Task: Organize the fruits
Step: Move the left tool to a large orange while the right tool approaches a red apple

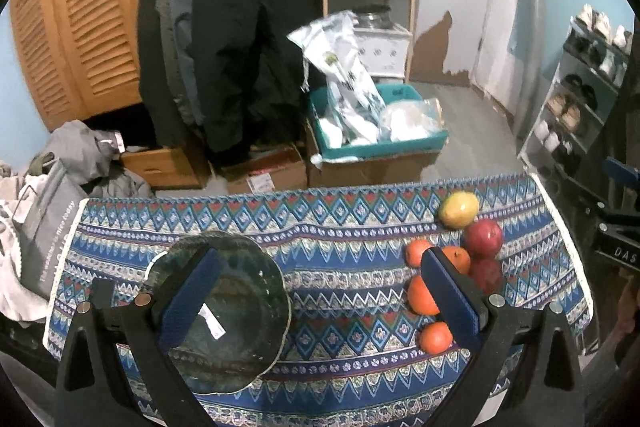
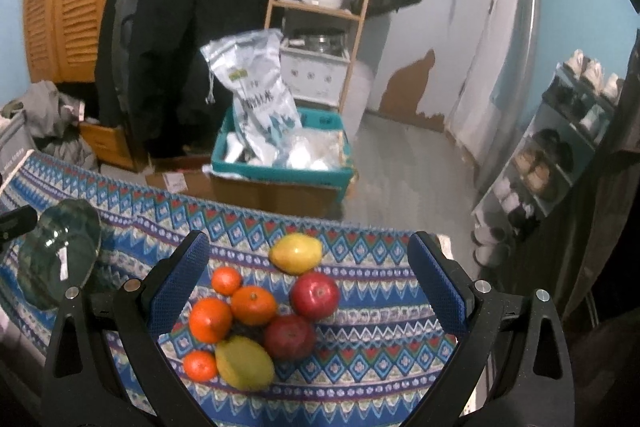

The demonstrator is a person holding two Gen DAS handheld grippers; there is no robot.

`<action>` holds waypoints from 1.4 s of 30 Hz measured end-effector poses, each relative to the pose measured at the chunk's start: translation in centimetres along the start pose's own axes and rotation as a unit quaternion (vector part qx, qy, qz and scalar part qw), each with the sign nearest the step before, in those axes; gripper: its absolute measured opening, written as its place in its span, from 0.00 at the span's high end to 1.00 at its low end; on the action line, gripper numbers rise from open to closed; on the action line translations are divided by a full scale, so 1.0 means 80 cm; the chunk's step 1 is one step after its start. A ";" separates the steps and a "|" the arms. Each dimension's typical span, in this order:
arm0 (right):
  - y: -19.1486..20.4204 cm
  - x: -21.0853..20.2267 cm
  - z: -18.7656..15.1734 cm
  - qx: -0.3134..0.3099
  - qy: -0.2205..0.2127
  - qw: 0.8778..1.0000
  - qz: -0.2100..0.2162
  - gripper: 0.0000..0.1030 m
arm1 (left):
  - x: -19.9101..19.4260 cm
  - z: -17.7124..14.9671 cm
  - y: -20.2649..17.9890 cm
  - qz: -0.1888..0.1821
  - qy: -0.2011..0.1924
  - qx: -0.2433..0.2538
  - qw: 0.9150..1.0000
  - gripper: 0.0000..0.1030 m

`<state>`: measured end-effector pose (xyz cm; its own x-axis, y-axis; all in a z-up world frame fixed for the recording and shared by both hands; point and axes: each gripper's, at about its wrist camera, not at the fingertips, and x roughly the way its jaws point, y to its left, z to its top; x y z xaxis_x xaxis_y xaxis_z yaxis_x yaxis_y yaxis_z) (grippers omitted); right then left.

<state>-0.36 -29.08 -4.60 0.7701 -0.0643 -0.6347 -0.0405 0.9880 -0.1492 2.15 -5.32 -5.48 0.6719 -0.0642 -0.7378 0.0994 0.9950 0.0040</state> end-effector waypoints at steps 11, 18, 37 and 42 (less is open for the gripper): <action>-0.022 0.050 -0.038 0.015 0.072 0.997 -0.004 0.06 | 0.057 -0.020 -0.050 -0.012 0.057 0.047 0.997 0.01; -0.036 0.085 -0.069 0.021 0.120 0.992 -0.015 0.06 | 0.096 -0.029 -0.079 -0.019 0.089 0.065 0.994 0.01; -0.068 0.152 -0.122 0.044 0.194 0.980 -0.016 0.06 | 0.206 -0.057 -0.153 -0.053 0.184 0.083 0.978 0.04; -0.071 0.163 -0.127 0.050 0.200 0.978 -0.010 0.06 | 0.228 -0.062 -0.167 -0.058 0.202 0.092 0.973 0.05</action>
<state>3.48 -36.99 -19.73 0.4579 -0.1147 -0.8816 0.0497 0.9934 -0.1035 9.43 -19.38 -22.38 0.3090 -0.1040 -0.9454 0.3119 0.9501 -0.0025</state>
